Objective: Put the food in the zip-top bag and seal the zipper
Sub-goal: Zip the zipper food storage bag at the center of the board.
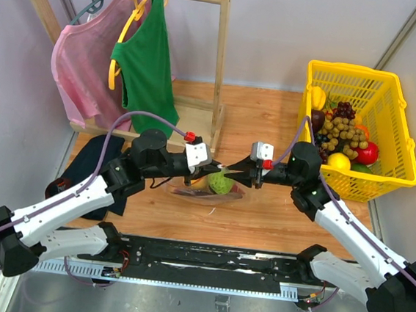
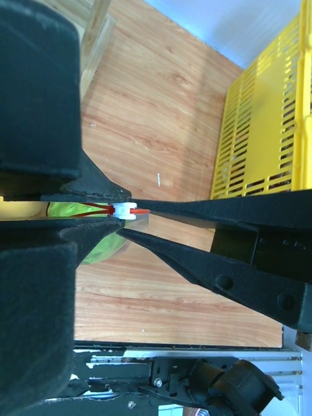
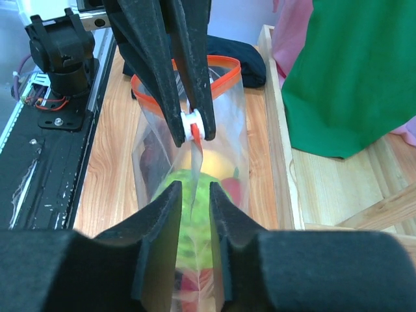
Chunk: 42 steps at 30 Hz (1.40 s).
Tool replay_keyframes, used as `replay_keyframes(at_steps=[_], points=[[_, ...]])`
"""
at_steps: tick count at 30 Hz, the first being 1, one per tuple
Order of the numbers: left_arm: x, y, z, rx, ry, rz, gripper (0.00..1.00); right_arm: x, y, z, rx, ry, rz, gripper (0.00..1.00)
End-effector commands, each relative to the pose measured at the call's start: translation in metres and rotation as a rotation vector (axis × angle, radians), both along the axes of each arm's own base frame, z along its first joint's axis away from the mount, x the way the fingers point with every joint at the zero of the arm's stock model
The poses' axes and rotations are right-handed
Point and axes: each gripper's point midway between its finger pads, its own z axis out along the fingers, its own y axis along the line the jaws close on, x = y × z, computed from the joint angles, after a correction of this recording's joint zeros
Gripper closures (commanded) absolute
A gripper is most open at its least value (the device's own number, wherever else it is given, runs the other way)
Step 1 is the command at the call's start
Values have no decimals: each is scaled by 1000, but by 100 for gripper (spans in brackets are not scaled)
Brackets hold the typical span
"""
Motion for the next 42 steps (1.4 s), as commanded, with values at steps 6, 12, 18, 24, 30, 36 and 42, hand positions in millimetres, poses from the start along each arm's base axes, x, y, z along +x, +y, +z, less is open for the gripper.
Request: replay_keyframes(at_steps=[6, 12, 18, 24, 30, 36, 42], points=[[-5, -23, 19, -56, 0, -100, 100, 0, 3, 12, 48, -7, 27, 60], [-6, -26, 20, -63, 5, -115, 100, 9, 8, 1, 19, 40, 7, 65], [-9, -22, 21, -62, 6, -114, 100, 16, 9, -3, -17, 80, -14, 99], [-3, -13, 4, -8, 48, -49, 100, 26, -1, 8, 41, 36, -120, 99], [4, 1, -3, 25, 55, 44, 100, 23, -6, 15, 67, 9, -131, 99], [8, 6, 0, 30, 34, 73, 100, 21, -5, 14, 64, 12, -114, 99], [2, 0, 4, 21, -4, 7, 100, 11, -6, 17, 51, -20, -65, 79]])
